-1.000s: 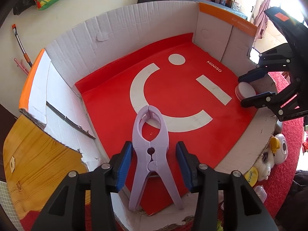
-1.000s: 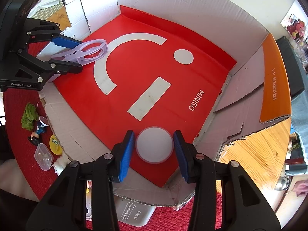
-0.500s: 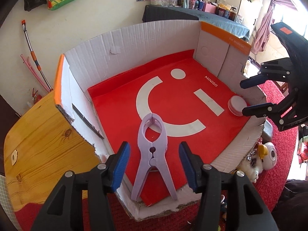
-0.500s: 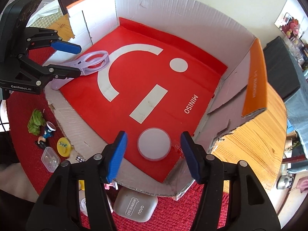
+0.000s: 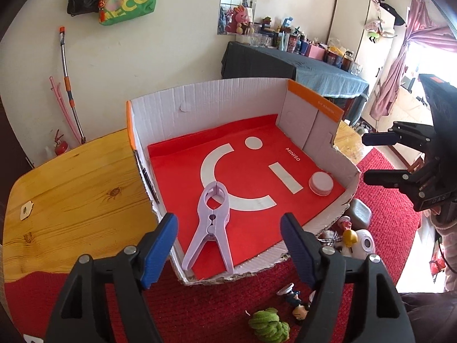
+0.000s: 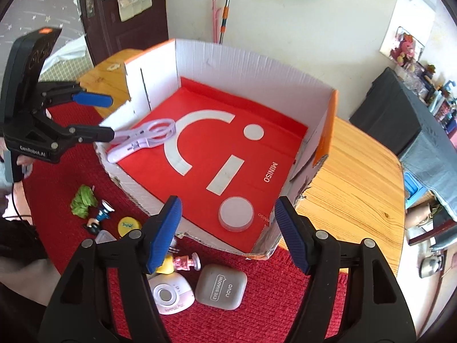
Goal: Organize objects
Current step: 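Open both tools and withdraw them from the box toward the rug, then grasp the green fuzzy toy with the left tool while the right tool grasps the grey eye shadow case, then carry the green toy with the left tool into the box while the right tool places the grey case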
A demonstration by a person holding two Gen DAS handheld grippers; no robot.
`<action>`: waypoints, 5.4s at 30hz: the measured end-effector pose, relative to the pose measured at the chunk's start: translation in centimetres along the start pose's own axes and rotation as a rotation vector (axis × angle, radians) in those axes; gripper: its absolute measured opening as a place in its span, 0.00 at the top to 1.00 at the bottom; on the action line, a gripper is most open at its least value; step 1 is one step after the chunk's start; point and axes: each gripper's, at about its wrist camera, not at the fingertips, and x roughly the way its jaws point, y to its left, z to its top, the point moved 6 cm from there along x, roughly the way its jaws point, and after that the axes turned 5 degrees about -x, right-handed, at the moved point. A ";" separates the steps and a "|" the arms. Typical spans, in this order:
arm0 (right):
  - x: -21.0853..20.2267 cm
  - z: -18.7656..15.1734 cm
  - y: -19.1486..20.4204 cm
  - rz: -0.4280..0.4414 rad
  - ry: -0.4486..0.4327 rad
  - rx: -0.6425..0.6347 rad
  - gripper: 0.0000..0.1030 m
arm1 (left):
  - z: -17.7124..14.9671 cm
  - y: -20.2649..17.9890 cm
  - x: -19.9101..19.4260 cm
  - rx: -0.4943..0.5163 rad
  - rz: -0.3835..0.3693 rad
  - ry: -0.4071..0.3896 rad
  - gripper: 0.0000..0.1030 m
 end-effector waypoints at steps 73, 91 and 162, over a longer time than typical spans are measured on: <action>3.0 -10.6 -0.1 -0.182 -0.032 0.290 0.16 | -12.5 -0.7 0.9 -0.195 0.155 -0.023 0.10; 4.1 -10.6 -0.3 -0.176 -0.003 0.297 0.17 | -12.5 -1.3 1.1 -0.175 0.122 -0.010 0.24; 5.8 0.8 3.0 0.068 -0.036 0.067 0.53 | -1.3 -4.1 3.1 0.066 -0.078 0.020 0.70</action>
